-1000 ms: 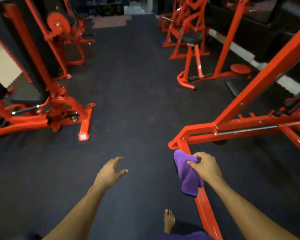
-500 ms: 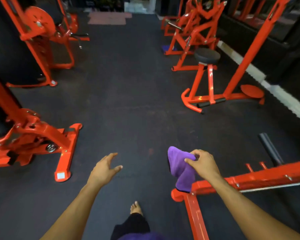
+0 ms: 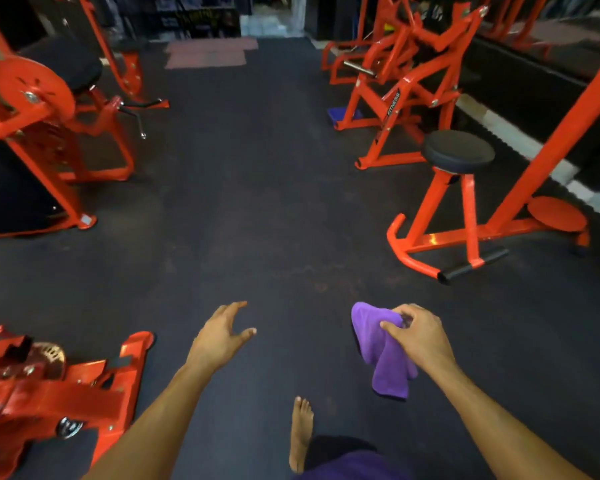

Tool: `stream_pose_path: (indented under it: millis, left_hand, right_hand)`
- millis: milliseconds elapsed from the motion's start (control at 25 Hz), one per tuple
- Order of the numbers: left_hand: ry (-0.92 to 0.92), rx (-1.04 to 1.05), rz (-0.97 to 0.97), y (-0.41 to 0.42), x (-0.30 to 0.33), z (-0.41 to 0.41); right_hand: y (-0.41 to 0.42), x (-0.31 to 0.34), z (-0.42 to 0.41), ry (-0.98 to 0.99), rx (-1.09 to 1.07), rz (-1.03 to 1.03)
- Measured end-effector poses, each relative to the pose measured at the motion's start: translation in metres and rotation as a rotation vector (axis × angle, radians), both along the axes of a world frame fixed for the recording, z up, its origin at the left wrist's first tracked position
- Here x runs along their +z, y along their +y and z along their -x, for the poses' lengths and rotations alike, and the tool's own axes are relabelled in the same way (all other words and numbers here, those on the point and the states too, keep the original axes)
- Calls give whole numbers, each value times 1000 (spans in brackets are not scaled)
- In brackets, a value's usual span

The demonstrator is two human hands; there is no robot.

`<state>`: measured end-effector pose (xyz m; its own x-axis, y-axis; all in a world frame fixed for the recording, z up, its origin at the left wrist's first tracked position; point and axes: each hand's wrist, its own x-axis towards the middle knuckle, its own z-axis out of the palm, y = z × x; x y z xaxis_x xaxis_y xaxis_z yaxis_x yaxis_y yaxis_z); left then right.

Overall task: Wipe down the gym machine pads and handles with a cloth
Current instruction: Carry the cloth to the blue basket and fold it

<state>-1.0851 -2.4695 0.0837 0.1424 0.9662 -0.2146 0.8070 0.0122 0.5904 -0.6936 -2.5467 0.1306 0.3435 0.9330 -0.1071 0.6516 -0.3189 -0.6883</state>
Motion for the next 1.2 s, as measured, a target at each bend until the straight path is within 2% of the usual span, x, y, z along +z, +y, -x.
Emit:
stream_pose_path:
  millis: [120,280,480,640,840,1000,1200]
  left_hand:
    - [27,10,32,117,5,17]
    - [18,139,19,257,10,37]
    - [-6,161,55,431,-14,34]
    - [0,190,150,583,-27,27]
    - [59,77,158,795,-5,-19]
    - [46,-29,91,975,-18,-73]
    - [86,-93,148,1179,-27,-119]
  right_hand:
    - [119,1,2,40,2,26]
    - [282,11,5,51,92,27]
    - [494,0,18,62,215,9]
    - [647,-4,12,82,205,59]
    - [828,21,-30,49,120,38]
    - [977,-4,-70,49,55,71]
    - [1171,-15,-119,51,9,62]
